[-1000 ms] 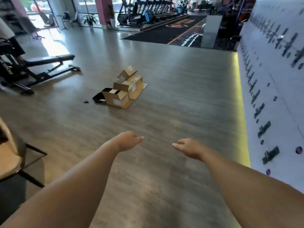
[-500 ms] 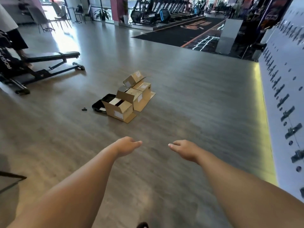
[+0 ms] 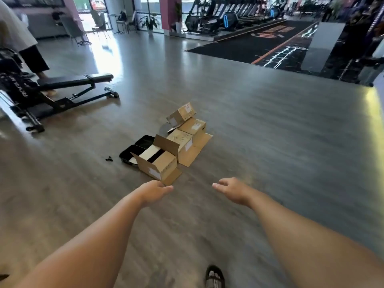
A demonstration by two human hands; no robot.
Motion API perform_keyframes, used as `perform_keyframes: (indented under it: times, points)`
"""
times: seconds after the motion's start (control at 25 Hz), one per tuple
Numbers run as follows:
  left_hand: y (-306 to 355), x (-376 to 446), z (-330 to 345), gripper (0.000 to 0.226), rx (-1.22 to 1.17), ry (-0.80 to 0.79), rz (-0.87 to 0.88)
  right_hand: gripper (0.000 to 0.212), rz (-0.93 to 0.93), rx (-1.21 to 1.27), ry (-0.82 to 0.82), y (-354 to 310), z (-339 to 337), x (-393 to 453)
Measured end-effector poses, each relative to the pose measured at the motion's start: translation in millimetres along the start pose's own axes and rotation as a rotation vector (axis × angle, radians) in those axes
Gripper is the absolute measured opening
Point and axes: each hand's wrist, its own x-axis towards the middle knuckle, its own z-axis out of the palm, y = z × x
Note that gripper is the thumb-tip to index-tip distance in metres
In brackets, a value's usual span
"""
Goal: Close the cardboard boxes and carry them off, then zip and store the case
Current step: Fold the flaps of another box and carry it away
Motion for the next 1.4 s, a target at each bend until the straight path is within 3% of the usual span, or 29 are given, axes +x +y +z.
perform_keyframes:
  times: [0.28,0.84,1.12,1.4]
  points:
    - [31,133,-77,0.066,-0.047,0.052,-0.108,0.078,-0.065,-0.063,-0.121,-57,-75,178]
    - [-22,430,-230,0.059,-0.151,0.061,-0.305,0.077,-0.145,-0.192,-0.306,-185,-120,527]
    - [-49,530,-202,0.054,-0.262,0.093,-0.491,0.075,-0.188,-0.244,-0.507,-174,-81,688]
    - [-93,663,-92,0.045,-0.351,0.176,-0.693,0.07,-0.199,-0.327,-0.577,-96,20,842]
